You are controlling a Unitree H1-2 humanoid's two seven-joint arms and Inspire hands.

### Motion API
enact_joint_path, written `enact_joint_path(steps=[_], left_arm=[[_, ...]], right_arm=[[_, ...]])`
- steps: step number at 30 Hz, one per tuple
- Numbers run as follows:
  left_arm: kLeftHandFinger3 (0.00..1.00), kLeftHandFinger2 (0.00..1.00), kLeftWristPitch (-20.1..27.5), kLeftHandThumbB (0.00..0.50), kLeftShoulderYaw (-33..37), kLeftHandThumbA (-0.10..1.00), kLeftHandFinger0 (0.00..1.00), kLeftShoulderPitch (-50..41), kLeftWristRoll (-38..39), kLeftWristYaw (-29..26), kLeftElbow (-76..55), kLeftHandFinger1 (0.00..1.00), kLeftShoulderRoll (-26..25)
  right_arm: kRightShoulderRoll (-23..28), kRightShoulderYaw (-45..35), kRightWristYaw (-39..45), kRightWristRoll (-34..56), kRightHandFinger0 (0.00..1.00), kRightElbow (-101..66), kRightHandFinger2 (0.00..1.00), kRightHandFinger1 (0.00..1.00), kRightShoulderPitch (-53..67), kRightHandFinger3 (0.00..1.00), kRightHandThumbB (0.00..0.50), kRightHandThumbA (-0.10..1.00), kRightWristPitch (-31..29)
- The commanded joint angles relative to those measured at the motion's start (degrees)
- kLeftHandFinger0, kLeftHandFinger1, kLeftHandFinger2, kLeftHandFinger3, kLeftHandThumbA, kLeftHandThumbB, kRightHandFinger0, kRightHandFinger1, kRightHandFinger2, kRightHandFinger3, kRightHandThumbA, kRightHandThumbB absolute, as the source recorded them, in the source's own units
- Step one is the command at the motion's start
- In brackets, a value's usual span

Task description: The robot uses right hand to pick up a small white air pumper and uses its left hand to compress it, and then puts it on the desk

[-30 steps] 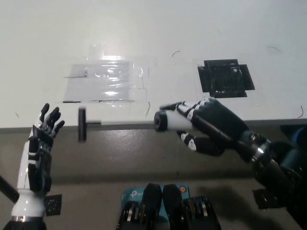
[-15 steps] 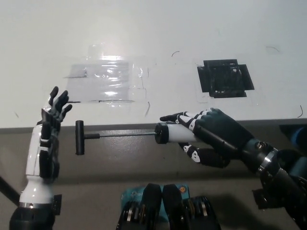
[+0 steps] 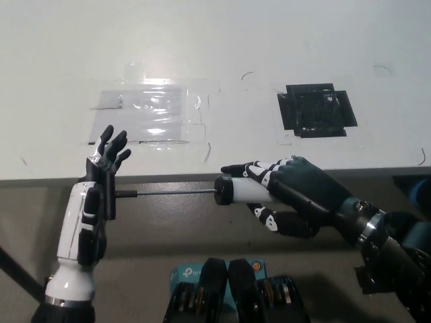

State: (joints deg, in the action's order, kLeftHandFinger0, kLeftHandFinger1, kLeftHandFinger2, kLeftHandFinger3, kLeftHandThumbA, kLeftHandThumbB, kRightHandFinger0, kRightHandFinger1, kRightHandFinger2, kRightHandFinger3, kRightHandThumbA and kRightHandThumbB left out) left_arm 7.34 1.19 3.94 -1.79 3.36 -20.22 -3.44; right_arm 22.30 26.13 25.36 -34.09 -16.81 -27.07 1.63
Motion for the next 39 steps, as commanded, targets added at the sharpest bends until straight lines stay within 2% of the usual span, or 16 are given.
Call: enact_joint_path(steps=[1, 4, 10, 11, 14, 17, 20, 22, 24, 26, 30, 32, 33, 34, 36, 39], left_arm=[[1.0, 1.0, -0.1, 0.266, 1.3, 1.0, 1.0, 0.3, -1.3, 0.2, -2.0, 1.0, 0.7], [1.0, 1.0, -0.6, 0.293, 1.9, 1.0, 1.0, -0.1, -0.4, 0.6, -1.9, 1.0, 0.9], [1.0, 1.0, 0.0, 0.289, 2.2, 1.0, 1.0, 0.9, -1.7, 0.0, -0.4, 1.0, 1.4], [1.0, 1.0, 0.4, 0.271, 2.4, 1.0, 1.0, 0.6, -2.0, 0.0, -0.2, 1.0, 1.5], [1.0, 1.0, 0.8, 0.256, 2.8, 1.0, 1.0, 0.8, -2.7, -0.2, 0.4, 1.0, 1.9], [1.0, 1.0, 0.3, 0.269, 3.3, 1.0, 1.0, 0.7, -3.1, -0.2, 0.3, 1.0, 2.3], [1.0, 1.0, 0.5, 0.228, 3.3, 1.0, 1.0, 1.5, -3.5, -0.4, 1.5, 1.0, 2.6], [1.0, 1.0, -0.5, 0.213, 3.2, 1.0, 1.0, 2.1, -3.3, -0.8, 2.2, 1.0, 3.4], [1.0, 1.0, -2.8, 0.218, 2.9, 1.0, 1.0, 2.7, -2.5, -1.3, 2.5, 1.0, 4.5], [1.0, 1.0, -4.3, 0.201, 3.0, 1.0, 1.0, 3.5, -4.0, -1.6, 2.9, 1.0, 5.0], [1.0, 1.0, -5.1, 0.208, 3.2, 1.0, 1.0, 4.7, -3.0, -1.1, 4.5, 1.0, 5.9], [1.0, 1.0, -5.9, 0.2, 3.3, 1.0, 1.0, 5.2, -3.2, -1.1, 5.4, 1.0, 6.4], [1.0, 1.0, -6.1, 0.19, 3.3, 1.0, 1.0, 5.5, -3.0, -1.0, 5.7, 1.0, 6.6], [1.0, 1.0, -6.4, 0.192, 3.4, 1.0, 1.0, 5.8, -2.7, -0.9, 6.1, 1.0, 6.9], [1.0, 1.0, -7.4, 0.194, 3.7, 1.0, 1.0, 6.0, -3.0, -0.9, 6.2, 1.0, 7.5], [1.0, 1.0, -7.3, 0.186, 3.5, 1.0, 1.0, 7.4, -3.7, -1.1, 6.9, 1.0, 7.3]], right_arm=[[-0.4, -1.3, 0.0, 0.2, 0.06, -0.4, 0.84, 0.57, -1.0, 0.94, 0.167, -0.1, -1.6], [-0.8, -0.9, 0.4, 0.2, 0.07, -0.3, 0.86, 0.59, -1.1, 0.95, 0.16, -0.1, -1.5], [-1.7, -0.8, 0.2, 0.8, 0.08, 1.2, 0.86, 0.59, -2.3, 0.95, 0.151, -0.1, -3.1], [-2.0, -0.6, 0.7, 0.6, 0.08, 0.8, 0.86, 0.6, -2.1, 0.96, 0.145, -0.1, -2.7], [-2.4, 0.0, 1.8, -0.5, 0.08, 0.1, 0.85, 0.6, -2.3, 0.96, 0.146, -0.1, -2.0], [-3.6, 0.5, 2.0, -0.7, 0.07, 0.0, 0.83, 0.58, -2.4, 0.95, 0.145, -0.1, -2.0], [-4.5, 1.2, 3.6, -0.7, 0.08, -0.8, 0.83, 0.57, -3.6, 0.95, 0.161, -0.1, -1.2], [-5.2, 1.5, 4.2, -1.3, 0.08, -1.3, 0.84, 0.57, -4.2, 0.95, 0.174, -0.1, -1.0], [-5.8, 1.6, 4.3, -1.4, 0.07, -1.5, 0.84, 0.57, -4.5, 0.95, 0.191, -0.1, -0.9], [-6.3, 1.7, 4.8, -1.8, 0.08, -1.6, 0.85, 0.58, -4.8, 0.95, 0.185, -0.1, -0.5], [-7.2, 1.7, 5.7, -1.9, 0.08, -1.6, 0.83, 0.57, -5.1, 0.91, 0.206, -0.1, 0.3], [-7.7, 1.6, 6.7, -2.0, 0.08, -1.6, 0.83, 0.55, -5.3, 0.81, 0.23, -0.1, 1.5], [-7.8, 1.6, 6.7, -2.2, 0.09, -1.5, 0.84, 0.55, -5.4, 0.8, 0.23, -0.1, 1.5], [-8.0, 1.7, 6.9, -2.6, 0.08, -1.5, 0.84, 0.53, -5.6, 0.73, 0.223, -0.1, 1.7], [-8.1, 1.6, 6.8, -2.9, 0.06, -0.8, 0.84, 0.51, -5.8, 0.67, 0.226, -0.1, 1.4], [-8.6, 0.7, 5.7, -1.8, 0.04, 1.6, 0.84, 0.51, -6.9, 0.72, 0.218, -0.1, 0.1]])
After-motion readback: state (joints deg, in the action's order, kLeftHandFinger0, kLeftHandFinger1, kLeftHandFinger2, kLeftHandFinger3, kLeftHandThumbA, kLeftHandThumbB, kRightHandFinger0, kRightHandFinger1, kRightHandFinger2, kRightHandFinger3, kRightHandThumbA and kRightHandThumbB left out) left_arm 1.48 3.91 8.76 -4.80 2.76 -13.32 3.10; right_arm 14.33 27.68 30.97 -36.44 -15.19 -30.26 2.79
